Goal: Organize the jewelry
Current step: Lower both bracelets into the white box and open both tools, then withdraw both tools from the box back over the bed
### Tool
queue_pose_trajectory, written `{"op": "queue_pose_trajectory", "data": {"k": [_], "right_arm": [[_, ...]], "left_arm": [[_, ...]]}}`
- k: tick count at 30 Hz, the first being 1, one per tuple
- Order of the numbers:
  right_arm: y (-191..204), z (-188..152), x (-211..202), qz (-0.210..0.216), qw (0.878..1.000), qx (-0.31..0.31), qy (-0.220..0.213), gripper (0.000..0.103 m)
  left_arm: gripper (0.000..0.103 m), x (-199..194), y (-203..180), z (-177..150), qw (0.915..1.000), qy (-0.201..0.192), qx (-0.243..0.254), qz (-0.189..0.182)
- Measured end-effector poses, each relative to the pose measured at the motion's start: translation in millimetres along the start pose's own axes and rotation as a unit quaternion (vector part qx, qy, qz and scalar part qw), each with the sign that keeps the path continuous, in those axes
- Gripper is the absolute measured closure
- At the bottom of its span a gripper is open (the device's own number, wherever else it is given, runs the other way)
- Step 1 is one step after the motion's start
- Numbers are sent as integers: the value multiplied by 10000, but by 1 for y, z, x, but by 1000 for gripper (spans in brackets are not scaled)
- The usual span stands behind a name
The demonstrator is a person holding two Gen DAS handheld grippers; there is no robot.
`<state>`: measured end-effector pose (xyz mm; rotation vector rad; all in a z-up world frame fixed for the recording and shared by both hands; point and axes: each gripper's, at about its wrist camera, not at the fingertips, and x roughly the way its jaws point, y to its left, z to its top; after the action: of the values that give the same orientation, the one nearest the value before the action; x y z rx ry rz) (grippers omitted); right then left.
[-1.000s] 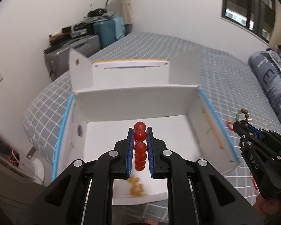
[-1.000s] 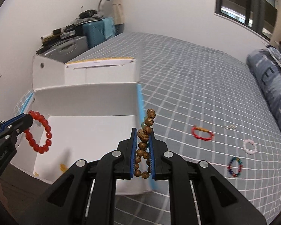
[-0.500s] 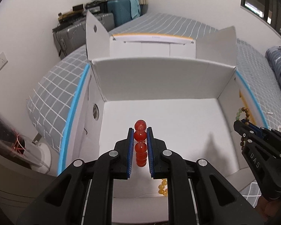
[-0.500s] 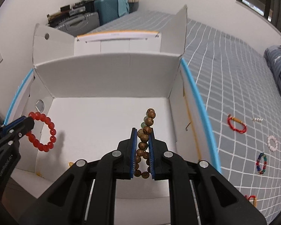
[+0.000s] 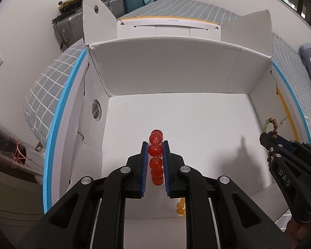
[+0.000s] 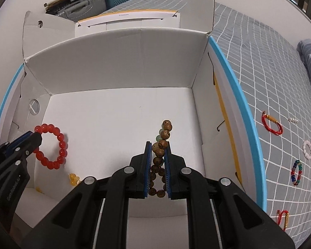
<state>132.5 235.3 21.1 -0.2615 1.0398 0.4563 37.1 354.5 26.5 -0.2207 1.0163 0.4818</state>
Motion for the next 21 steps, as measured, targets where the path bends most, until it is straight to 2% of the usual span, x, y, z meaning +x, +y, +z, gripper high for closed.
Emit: {"op": "queue_pose_trajectory", "data": {"k": [5,7,8,9,10,11,13,14,18,20,21], "right_arm": [[2,2,-2,44,10000,-12,-38,90],[4,1,-5,89,9999,-37,-87,80],[5,1,-7,112,9999,-42,-123,78],[5,0,-11,131,9998,-46,-163,71],[6,0,-13,136,9997,-60,-191,64],[6,0,-16,131,9996,-72,-224,61],[3,-1,-25,151,9992,-67,-353,47],[1,-1,-31,141,9990,-55,-431,44],[-10,-3,-52,95,9977,-12,-670,34],[-20,-4,-65,15,9966,28,-818,30],[-25,-3,-70,-6,9961,67,-880,26]], "left_arm": [[89,2,-1,1,10000,44,6,75],[87,-2,-1,0,9999,-17,18,125],[82,-4,-1,0,9999,-35,18,128],[77,-5,0,0,9999,-52,10,106],[67,-8,-1,-1,9999,-90,11,94],[63,-11,-1,-1,9998,-142,10,98],[56,-17,-1,-1,9997,-214,-1,111],[49,-20,0,-1,9996,-250,-11,98],[34,-36,-2,-1,9988,-477,-41,81],[20,-43,-4,0,9982,-594,-61,54],[17,-46,-6,0,9979,-642,-67,37]]}}
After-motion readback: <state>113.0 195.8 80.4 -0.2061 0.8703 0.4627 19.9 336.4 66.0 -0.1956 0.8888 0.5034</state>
